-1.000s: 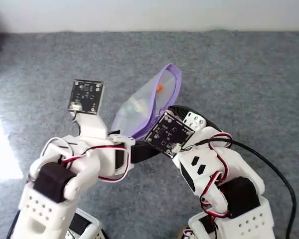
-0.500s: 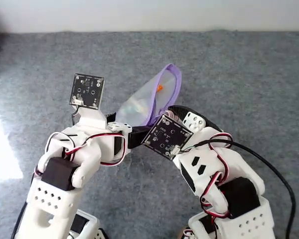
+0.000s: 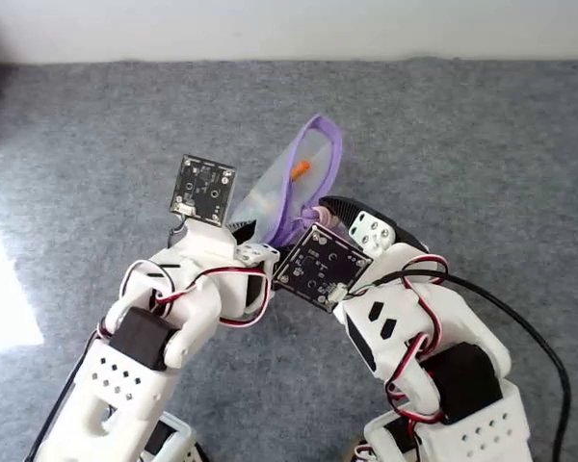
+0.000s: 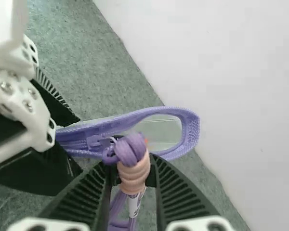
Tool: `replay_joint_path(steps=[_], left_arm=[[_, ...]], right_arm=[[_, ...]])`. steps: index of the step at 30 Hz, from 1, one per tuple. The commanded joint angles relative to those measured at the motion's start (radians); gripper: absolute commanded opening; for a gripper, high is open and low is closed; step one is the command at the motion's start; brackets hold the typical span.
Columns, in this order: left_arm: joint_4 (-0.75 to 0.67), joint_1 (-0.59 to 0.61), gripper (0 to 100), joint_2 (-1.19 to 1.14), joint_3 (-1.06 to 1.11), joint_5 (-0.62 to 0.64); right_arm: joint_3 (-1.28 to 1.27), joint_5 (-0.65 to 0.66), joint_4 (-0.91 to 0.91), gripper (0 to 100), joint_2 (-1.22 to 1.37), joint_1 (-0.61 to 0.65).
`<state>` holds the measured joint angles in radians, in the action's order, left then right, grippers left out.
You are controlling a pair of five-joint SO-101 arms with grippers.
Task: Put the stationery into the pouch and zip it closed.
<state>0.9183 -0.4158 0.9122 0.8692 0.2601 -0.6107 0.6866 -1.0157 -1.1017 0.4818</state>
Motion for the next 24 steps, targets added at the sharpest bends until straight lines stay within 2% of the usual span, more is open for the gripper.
replay_joint_path(steps=[1, 10, 13, 18, 24], left_arm=[[-0.077, -0.005, 22, 0.0, 0.021, -0.008], [-0.091, -0.02, 9, 0.008, 0.008, -0.008], [-0.089, -0.048, 2, 0.009, 0.008, -0.008], [-0.049, -0.052, 1, 0.038, 0.004, -0.008], [0.06, -0.052, 1, 0.222, 0.027, -0.008]], right_arm=[[0.009, 0.006, 0.027, 0.8, -0.024, 0.004], [-0.015, 0.008, 0.038, 0.8, -0.022, -0.001], [-0.031, 0.006, 0.099, 0.8, -0.022, -0.001], [-0.08, 0.008, 0.246, 0.8, -0.021, -0.035], [-0.146, 0.003, 0.387, 0.8, 0.027, -0.157]])
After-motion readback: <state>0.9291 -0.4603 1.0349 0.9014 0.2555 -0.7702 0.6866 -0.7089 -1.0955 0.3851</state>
